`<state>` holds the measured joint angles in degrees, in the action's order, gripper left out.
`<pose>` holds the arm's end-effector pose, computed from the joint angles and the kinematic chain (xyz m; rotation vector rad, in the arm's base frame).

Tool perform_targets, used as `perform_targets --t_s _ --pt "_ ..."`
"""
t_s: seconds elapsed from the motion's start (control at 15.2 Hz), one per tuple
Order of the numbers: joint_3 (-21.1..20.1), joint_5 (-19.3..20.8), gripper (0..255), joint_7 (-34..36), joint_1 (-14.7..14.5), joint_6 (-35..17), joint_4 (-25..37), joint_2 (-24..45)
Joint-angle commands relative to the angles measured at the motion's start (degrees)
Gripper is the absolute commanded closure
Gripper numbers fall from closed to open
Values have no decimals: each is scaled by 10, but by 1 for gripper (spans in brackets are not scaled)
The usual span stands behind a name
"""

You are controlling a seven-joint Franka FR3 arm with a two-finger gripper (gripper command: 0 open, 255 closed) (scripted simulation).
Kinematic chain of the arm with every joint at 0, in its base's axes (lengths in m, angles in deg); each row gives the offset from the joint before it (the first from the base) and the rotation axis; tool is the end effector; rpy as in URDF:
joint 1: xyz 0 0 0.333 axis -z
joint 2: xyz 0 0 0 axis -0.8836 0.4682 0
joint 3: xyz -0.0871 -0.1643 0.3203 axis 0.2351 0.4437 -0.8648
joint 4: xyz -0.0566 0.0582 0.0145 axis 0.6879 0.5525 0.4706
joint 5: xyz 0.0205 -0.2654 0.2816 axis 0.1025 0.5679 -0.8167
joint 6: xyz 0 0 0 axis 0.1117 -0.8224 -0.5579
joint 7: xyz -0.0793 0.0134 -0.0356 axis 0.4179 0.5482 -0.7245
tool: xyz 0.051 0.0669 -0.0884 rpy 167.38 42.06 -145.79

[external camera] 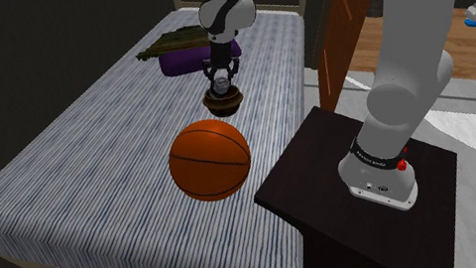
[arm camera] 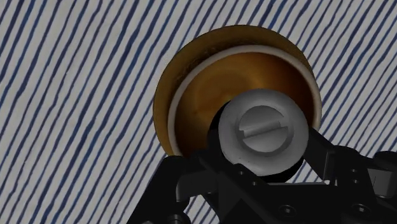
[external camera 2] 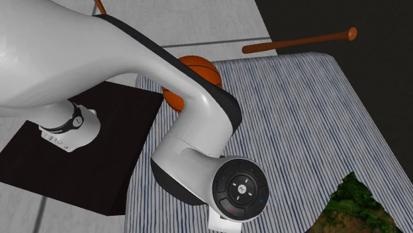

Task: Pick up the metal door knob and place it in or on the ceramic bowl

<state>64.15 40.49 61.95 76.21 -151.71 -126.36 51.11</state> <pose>0.6033 -0.0903 0.3051 -2.8353 0.9590 0.1240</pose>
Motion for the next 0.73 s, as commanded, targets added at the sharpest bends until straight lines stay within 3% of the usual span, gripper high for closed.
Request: perform_targets --t_s 0.0,0.07,0.13,0.46,0.66 --pt "0 0 255 0 0 0 0 0" --pt "0 0 255 0 0 0 0 0" --pt "0 0 0 0 0 0 0 0" --pt "0 0 0 0 0 0 0 0" --pt "3 3 0 2 5 49 16 -33"
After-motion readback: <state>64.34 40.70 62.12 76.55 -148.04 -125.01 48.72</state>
